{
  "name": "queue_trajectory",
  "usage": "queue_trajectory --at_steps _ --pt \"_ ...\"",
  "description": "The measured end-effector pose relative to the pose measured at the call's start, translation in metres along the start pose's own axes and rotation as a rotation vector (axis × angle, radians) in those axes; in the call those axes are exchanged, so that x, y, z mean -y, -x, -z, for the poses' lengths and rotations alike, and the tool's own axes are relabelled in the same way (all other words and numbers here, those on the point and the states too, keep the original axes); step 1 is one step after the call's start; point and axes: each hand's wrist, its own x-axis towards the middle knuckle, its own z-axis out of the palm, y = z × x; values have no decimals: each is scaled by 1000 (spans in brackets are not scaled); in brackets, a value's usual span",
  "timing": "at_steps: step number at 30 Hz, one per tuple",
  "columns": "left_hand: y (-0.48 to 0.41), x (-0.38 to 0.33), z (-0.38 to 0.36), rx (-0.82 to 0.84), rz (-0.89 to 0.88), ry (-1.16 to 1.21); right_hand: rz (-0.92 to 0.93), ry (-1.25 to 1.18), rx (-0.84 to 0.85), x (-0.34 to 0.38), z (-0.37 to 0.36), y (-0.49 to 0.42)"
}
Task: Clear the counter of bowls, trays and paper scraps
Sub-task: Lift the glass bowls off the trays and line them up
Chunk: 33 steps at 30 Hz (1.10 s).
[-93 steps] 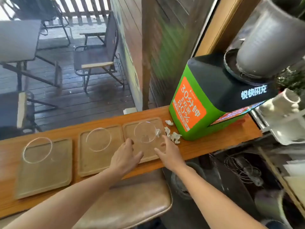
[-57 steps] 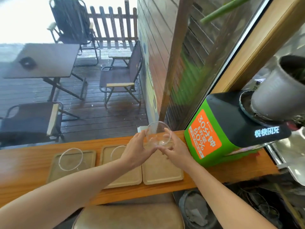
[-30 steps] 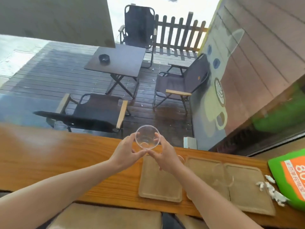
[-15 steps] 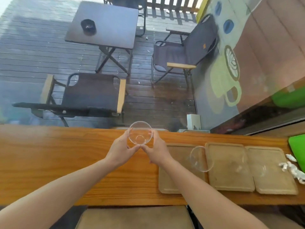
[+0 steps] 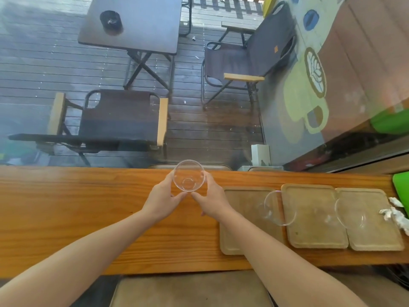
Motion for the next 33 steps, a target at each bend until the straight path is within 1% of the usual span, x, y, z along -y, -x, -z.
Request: queue_trajectory --at_steps 1,3,5,7,9,11,14,18,21,24,26,29,33 --pt "0 0 1 12 22 -18 -12 5 -1 0 1 1" --pt "2 2 4 30 121 -98 -45 7 -7 -2 4 5" --pt "7 4 7 13 211 -170 -66 23 -14 -4 10 14" --pt "17 3 7 -7 240 -195 -97 54 -4 -9 18 27" --pt "30 -1 1 14 241 -195 -149 99 46 -19 25 45" --pt "42 -11 -11 68 199 -210 -204 148 103 -33 33 63" --pt "54 -40 -38 151 78 -185 -294 187 126 -61 55 90" --pt "59 -83 -75 212 -18 -141 -381 189 106 -98 93 118" --pt "62 -109 -102 251 -48 -155 -411 159 39 -120 119 134" --pt "63 -130 -128 259 -18 -125 -402 81 -43 -138 144 141" --pt "57 -141 -139 236 15 -101 -373 34 -79 -144 159 139" --pt "47 -149 -147 194 45 -85 -309 35 -124 -146 171 131" --pt "41 -151 -150 168 18 -53 -214 12 -127 -145 175 119"
